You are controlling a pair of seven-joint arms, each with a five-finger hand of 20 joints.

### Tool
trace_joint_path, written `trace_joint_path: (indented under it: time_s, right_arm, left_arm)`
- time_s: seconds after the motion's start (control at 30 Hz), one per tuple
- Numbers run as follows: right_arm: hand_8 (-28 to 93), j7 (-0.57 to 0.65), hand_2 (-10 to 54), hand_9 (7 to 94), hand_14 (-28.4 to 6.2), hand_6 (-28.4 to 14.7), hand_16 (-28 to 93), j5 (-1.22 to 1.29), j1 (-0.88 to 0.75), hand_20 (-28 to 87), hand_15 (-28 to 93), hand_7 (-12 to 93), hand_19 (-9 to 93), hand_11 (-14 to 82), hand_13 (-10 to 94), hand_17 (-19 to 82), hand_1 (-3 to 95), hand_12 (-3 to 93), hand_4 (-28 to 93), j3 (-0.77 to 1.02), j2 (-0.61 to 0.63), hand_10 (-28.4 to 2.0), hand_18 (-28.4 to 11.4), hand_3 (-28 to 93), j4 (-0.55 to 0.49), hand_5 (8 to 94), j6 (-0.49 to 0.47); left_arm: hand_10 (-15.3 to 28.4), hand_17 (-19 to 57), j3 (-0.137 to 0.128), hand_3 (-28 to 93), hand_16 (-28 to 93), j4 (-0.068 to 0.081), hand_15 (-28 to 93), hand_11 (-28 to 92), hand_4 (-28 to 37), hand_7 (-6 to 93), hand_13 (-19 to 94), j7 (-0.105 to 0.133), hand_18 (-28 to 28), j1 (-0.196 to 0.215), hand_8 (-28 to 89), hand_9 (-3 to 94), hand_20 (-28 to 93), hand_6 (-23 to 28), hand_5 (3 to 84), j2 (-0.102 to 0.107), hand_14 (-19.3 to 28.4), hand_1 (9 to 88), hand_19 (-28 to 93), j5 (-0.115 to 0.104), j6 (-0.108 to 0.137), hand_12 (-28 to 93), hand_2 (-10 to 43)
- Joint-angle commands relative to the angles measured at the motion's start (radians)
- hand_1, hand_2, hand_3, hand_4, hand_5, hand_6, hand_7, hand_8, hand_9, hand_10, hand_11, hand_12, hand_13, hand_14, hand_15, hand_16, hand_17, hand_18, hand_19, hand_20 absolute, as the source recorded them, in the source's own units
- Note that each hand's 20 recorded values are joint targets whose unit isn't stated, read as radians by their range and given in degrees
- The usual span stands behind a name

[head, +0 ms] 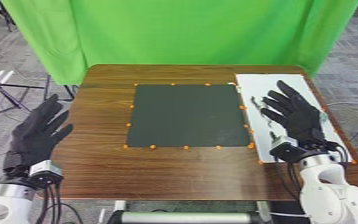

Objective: Arrange flowers

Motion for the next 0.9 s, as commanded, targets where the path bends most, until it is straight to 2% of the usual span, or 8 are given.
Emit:
trace_joint_path:
  time_s: [0.03, 0.13, 0.23, 0.3, 0.4, 0.5, 0.63, 0.9]
  right_arm:
    - [-12, -0.008, 2.4, 34.6, -10.7, -3.5, 33, -0.002, -0.022, 23, 12, 17, 37, 10.9, 29, 4, 13.8, 22.0, -28, 0.016, 0.007, -12.9, -19.7, 85, -0.016, 32.0, 0.005]
    - [-12, -0.006, 2.4, 34.8, -10.7, -3.4, 33, -0.001, -0.029, 23, 12, 18, 37, 10.9, 29, 4, 13.8, 21.9, -28, 0.017, 0.002, -12.9, -19.8, 85, -0.019, 32.1, 0.011]
    - [-12, 0.002, 2.3, 34.7, -10.7, -3.4, 33, -0.002, -0.034, 23, 12, 18, 37, 10.9, 29, 4, 13.8, 21.8, -28, 0.020, 0.007, -12.9, -19.8, 85, -0.019, 32.2, 0.007]
    - [-12, -0.003, 2.3, 34.6, -10.7, -3.4, 33, -0.001, -0.028, 23, 12, 18, 37, 10.8, 29, 4, 13.8, 21.9, -28, 0.016, -0.002, -12.9, -19.8, 85, -0.018, 32.1, 0.004]
    - [-12, -0.014, 2.3, 34.7, -10.7, -3.4, 33, -0.009, -0.025, 23, 12, 17, 37, 10.8, 29, 4, 13.8, 21.9, -28, 0.011, 0.005, -12.8, -19.8, 85, -0.019, 32.1, -0.001]
    - [-12, -0.015, 2.3, 35.4, -10.7, -3.4, 32, -0.005, -0.021, 23, 11, 17, 37, 10.6, 29, 4, 14.0, 21.7, -28, 0.011, 0.007, -11.4, -19.9, 85, -0.017, 32.2, -0.002]
    - [-12, -0.015, 2.2, 35.5, -10.6, -3.3, 32, -0.007, -0.022, 22, 10, 17, 37, 10.6, 30, 4, 14.0, 21.6, -28, 0.005, -0.001, -11.2, -19.9, 85, -0.015, 32.2, -0.009]
    - [-12, -0.014, 2.0, 35.4, -10.6, -3.2, 33, -0.007, -0.033, 22, 9, 17, 37, 10.5, 30, 4, 13.8, 21.7, -28, 0.015, -0.004, -11.8, -19.8, 85, -0.022, 32.3, -0.013]
  left_arm:
    - [8.5, -11.3, 0.006, 69, 8, 0.005, 14, 11, -28.3, 17.9, 11, -0.010, 17.7, -0.015, -9, 15.7, 9, 1.5, 21.8, -0.002, 11.0, 23.3, 34, 0.003, -0.013, 19, -5.1]
    - [8.5, -11.3, 0.001, 69, 8, 0.003, 14, 11, -28.3, 17.8, 11, -0.010, 17.7, -0.011, -9, 15.7, 9, 1.5, 21.8, 0.005, 11.1, 23.1, 34, 0.004, -0.012, 19, -5.0]
    - [8.4, -11.3, -0.002, 69, 8, -0.002, 14, 11, -28.3, 17.8, 11, -0.018, 17.7, 0.007, -9, 15.7, 9, 1.5, 21.8, -0.009, 11.0, 23.2, 34, 0.001, -0.008, 19, -5.0]
    - [8.5, -11.3, -0.008, 68, 8, -0.004, 14, 11, -28.3, 17.8, 11, -0.014, 17.7, 0.013, -9, 15.8, 9, 1.5, 21.8, -0.005, 11.1, 23.2, 34, 0.004, -0.008, 19, -5.0]
    - [8.5, -11.3, -0.008, 68, 8, -0.001, 14, 11, -28.3, 17.8, 11, -0.009, 17.7, -0.001, -9, 15.7, 9, 1.5, 21.8, 0.013, 11.1, 23.3, 34, 0.002, -0.002, 19, -5.0]
    - [8.4, -11.3, -0.006, 68, 8, 0.002, 14, 11, -28.3, 17.7, 11, -0.009, 17.7, -0.013, -9, 15.7, 9, 1.5, 21.8, 0.019, 11.1, 23.3, 34, 0.001, -0.008, 19, -5.0]
    - [8.3, -11.4, -0.023, 67, 8, -0.006, 14, 11, -28.3, 17.7, 11, -0.007, 17.8, 0.008, -9, 15.7, 9, 1.5, 21.8, 0.013, 11.0, 23.3, 34, -0.003, 0.004, 20, -4.8]
    - [8.3, -11.4, -0.016, 68, 8, 0.001, 14, 11, -28.3, 17.6, 11, -0.016, 17.7, -0.011, -9, 15.5, 9, 1.4, 21.7, 0.021, 11.0, 22.6, 34, 0.000, -0.004, 20, -5.0]
